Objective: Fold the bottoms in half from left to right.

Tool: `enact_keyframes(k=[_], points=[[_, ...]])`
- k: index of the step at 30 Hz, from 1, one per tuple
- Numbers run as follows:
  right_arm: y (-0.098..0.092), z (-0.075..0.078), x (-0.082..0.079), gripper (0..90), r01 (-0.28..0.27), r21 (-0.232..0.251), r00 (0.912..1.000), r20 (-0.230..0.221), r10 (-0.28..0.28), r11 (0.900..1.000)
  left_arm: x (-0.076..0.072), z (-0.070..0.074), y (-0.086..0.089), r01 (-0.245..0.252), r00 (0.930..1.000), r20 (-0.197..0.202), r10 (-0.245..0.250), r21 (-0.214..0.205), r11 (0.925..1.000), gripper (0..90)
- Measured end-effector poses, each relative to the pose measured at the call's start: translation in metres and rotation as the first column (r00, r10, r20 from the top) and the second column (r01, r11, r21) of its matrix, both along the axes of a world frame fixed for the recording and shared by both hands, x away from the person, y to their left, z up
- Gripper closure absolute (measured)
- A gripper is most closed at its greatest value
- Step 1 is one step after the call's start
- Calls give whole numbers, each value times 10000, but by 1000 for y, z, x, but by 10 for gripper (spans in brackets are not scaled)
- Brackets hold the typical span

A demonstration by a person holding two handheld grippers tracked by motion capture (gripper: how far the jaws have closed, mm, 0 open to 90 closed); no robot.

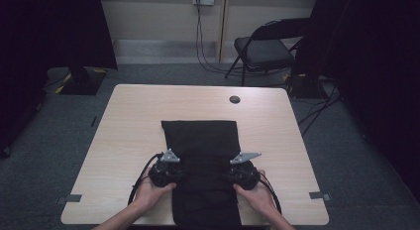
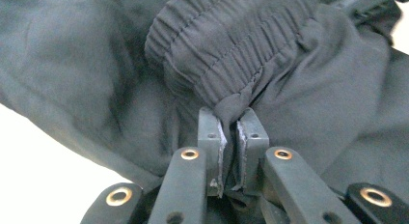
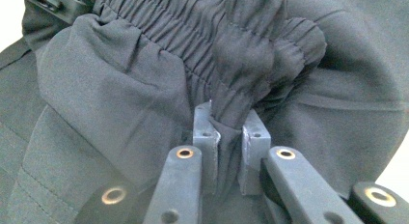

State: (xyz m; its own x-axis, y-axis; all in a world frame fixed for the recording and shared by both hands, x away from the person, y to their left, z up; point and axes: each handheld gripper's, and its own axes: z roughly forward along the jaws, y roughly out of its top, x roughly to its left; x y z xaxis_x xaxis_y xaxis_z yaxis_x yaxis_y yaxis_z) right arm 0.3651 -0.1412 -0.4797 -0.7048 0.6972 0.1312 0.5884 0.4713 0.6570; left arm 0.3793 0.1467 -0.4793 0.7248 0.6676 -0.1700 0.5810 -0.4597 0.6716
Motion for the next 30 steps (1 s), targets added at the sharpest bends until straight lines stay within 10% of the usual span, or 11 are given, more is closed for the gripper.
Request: enact_keyframes(k=[10, 24, 30], points=[[13, -6, 82, 806, 1294, 635, 9914, 89, -1302, 9896, 70, -11, 13, -1065, 9919, 610, 1111, -749, 9915, 828], [22, -3, 115, 801, 2153, 177, 9749, 543, -2160, 9764, 107, -12, 8, -1624, 9831, 692, 1697, -1000, 9816, 823], [19, -2, 127, 816, 2415, 845, 9683, 446, -2458, 9667, 118, -2, 14, -1546, 9841, 640, 1657, -1506, 9764, 844]])
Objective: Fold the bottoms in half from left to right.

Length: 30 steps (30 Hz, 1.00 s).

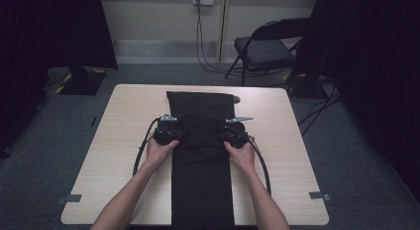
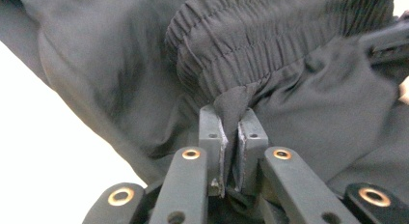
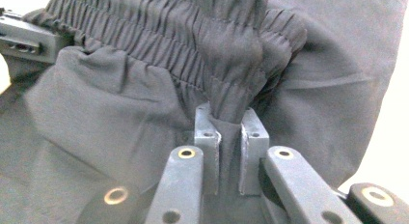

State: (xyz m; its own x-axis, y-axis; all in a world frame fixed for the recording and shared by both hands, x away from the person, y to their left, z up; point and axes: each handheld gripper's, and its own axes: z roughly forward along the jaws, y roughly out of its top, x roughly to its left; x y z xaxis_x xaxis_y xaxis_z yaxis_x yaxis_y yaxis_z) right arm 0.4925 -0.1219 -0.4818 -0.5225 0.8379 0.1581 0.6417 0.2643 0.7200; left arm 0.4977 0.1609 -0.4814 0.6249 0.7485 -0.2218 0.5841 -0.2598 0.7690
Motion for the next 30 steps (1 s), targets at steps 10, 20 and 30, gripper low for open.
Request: enact_keyframes(k=[10, 20, 30], points=[[-21, 74, -26, 828, -443, 1441, 9888, 1472, 229, 9886, -42, 71, -3, 894, 9823, 1739, -702, -1051, 9904, 850], [-31, 144, -70, 829, -1412, 2294, 9544, 2902, 708, 9630, -88, 147, 8, 1740, 9420, 3174, -1092, -1838, 9674, 850], [-42, 179, -132, 829, -2707, 2624, 9171, 3629, 1652, 9262, -166, 165, 14, 3143, 9082, 3492, -2307, -2048, 9270, 848]])
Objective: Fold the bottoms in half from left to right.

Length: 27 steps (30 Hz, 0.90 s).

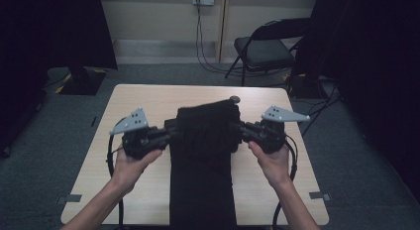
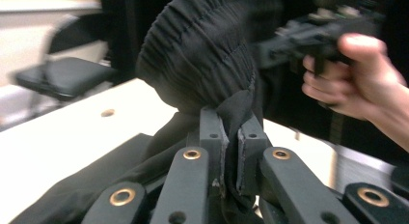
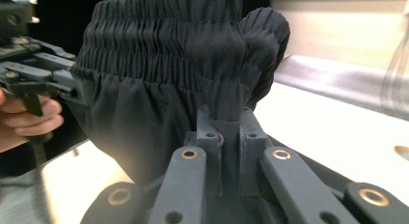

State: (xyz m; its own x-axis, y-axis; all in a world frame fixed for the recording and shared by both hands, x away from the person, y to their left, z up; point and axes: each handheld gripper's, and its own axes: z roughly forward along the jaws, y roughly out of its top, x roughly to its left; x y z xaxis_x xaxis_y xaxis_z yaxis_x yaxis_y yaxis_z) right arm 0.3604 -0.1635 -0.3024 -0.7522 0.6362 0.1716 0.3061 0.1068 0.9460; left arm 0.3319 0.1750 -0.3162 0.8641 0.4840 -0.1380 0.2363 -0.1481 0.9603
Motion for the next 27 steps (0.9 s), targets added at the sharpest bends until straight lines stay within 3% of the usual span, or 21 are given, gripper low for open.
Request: enact_keyframes(k=[3, 4, 5, 7, 9, 10, 11, 12, 13, 14, 15, 16, 17, 18, 19, 20, 21, 22, 23, 24, 27], points=[[-2, -10, -21, 829, -580, -251, 9971, -514, 567, 9980, -22, -16, 2, 563, 9971, -529, -556, 134, 9983, 847], [-2, -14, -28, 829, -820, -380, 9943, -711, 792, 9959, -29, -23, 2, 675, 9932, -959, -659, 133, 9976, 848], [-4, -19, -35, 829, -983, -453, 9913, -926, 938, 9941, -36, -35, 2, 1026, 9836, -1516, -980, 231, 9945, 848], [-6, -37, -50, 829, -1389, -434, 9767, -1712, 1296, 9894, -47, -52, 0, 1281, 9739, -1966, -1137, 624, 9898, 848], [-8, -57, -62, 829, -1587, -636, 9645, -2234, 1409, 9853, -56, -74, -5, 1561, 9574, -2585, -1284, 893, 9837, 848], [-9, -71, -67, 829, -1658, -577, 9517, -2711, 1443, 9845, -60, -90, -9, 1722, 9449, -3006, -1294, 1202, 9777, 848], [-8, -91, -73, 829, -1742, -815, 9334, -3311, 1382, 9813, -61, -101, -12, 1878, 9333, -3339, -1321, 1405, 9721, 848], [-7, -102, -76, 829, -1824, -1115, 9238, -3596, 1314, 9769, -61, -117, -16, 2056, 9150, -3825, -1283, 1685, 9640, 848], [-5, -117, -79, 829, -1997, -1317, 9053, -4039, 1314, 9710, -61, -129, -19, 2167, 9025, -4139, -1189, 1978, 9560, 848], [-4, -128, -81, 829, -2059, -1485, 8920, -4349, 1231, 9672, -58, -146, -23, 2356, 8780, -4701, -907, 2594, 9366, 848], [-2, -145, -83, 830, -2135, -1729, 8745, -4726, 1092, 9615, -57, -152, -25, 2304, 8655, -4963, -680, 2738, 9338, 848], [-1, -153, -82, 830, -2197, -1803, 8644, -4916, 1056, 9588, -52, -157, -28, 2405, 8584, -5088, -652, 2869, 9273, 849], [2, -162, -81, 832, -2210, -2078, 8614, -4998, 907, 9529, -49, -157, -30, 2389, 8651, -4984, -567, 3100, 9202, 850], [3, -163, -78, 833, -2238, -2306, 8687, -4878, 865, 9470, -46, -157, -32, 2287, 8725, -4859, -507, 3146, 9213, 851], [5, -163, -76, 833, -2140, -2564, 8816, -4663, 733, 9426, -42, -158, -33, 2248, 8783, -4758, -475, 3233, 9192, 851], [6, -164, -73, 835, -2019, -2705, 8856, -4608, 576, 9413, -38, -160, -34, 2111, 8843, -4660, -288, 3440, 9149, 850], [7, -169, -69, 840, -1986, -2927, 8843, -4650, 422, 9354, -33, -163, -34, 2039, 8833, -4683, -206, 3442, 9165, 851], [10, -175, -64, 841, -2101, -3225, 8790, -4756, 339, 9229, -28, -164, -34, 1943, 8858, -4640, -112, 3489, 9168, 851], [10, -179, -60, 842, -2150, -3055, 8733, -4854, 425, 9276, -22, -165, -34, 1747, 8981, -4397, 60, 3694, 9127, 851], [10, -179, -55, 843, -2085, -3010, 8728, -4866, 382, 9306, -17, -165, -34, 1534, 9049, -4249, 243, 3789, 9126, 851], [17, -179, -39, 844, -1753, -3377, 8977, -4404, 94, 9248, 7, -166, -33, 967, 9180, -3895, 742, 4015, 9107, 851]])
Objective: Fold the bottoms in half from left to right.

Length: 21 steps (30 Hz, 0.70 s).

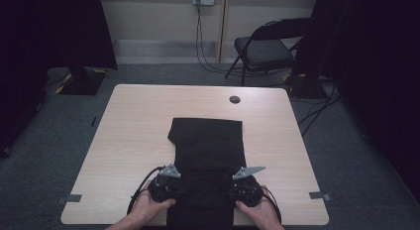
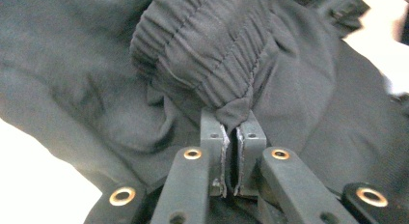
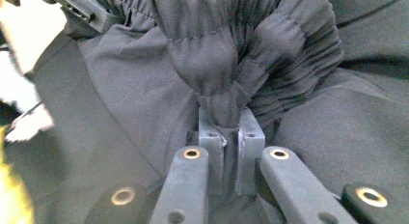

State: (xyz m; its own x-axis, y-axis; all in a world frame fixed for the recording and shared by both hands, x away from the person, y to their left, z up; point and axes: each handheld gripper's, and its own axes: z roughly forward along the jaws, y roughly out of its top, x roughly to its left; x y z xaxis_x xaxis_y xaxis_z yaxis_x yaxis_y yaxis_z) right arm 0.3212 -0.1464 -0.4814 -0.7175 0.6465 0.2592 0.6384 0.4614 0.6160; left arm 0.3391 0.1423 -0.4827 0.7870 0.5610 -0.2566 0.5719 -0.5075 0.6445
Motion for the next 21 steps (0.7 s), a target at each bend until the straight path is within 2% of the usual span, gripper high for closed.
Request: enact_keyframes(k=[3, 5, 6, 8, 10, 12, 15, 17, 19, 21], points=[[4, -1, 24, 844, 374, 6, 9990, 228, -374, 9993, 28, -3, 1, -419, 9981, 449, 421, -62, 9991, 850], [8, -1, 44, 843, 611, -189, 9961, 649, -598, 9980, 46, -3, 0, -791, 9951, 602, 788, 24, 9969, 850], [9, -1, 53, 843, 689, -199, 9952, 717, -673, 9974, 54, -3, -1, -855, 9935, 764, 844, 124, 9963, 849], [10, -2, 72, 841, 886, -223, 9921, 910, -862, 9958, 70, -4, -2, -1099, 9891, 989, 1088, 59, 9939, 849], [9, -3, 91, 839, 1202, -26, 9894, 827, -1196, 9927, 84, -5, -3, -1440, 9844, 1011, 1438, -55, 9896, 849], [8, -4, 107, 836, 1445, 68, 9847, 978, -1445, 9895, 96, -7, -5, -1660, 9802, 1050, 1676, -236, 9858, 847], [7, -4, 121, 826, 1768, 143, 9791, 992, -1773, 9841, 107, -10, -3, -1890, 9760, 980, 1947, -645, 9799, 844], [5, -3, 125, 793, 1649, 254, 9821, 878, -1665, 9860, 110, -10, 1, -1924, 9761, 812, 2016, -1093, 9752, 847], [4, -1, 125, 793, 1661, 370, 9807, 986, -1690, 9854, 110, -10, 2, -1982, 9750, 761, 2088, -1273, 9719, 850], [5, 1, 125, 767, 1766, 528, 9780, 1028, -1812, 9829, 109, -9, 1, -2035, 9735, 799, 2143, -1254, 9710, 849]])
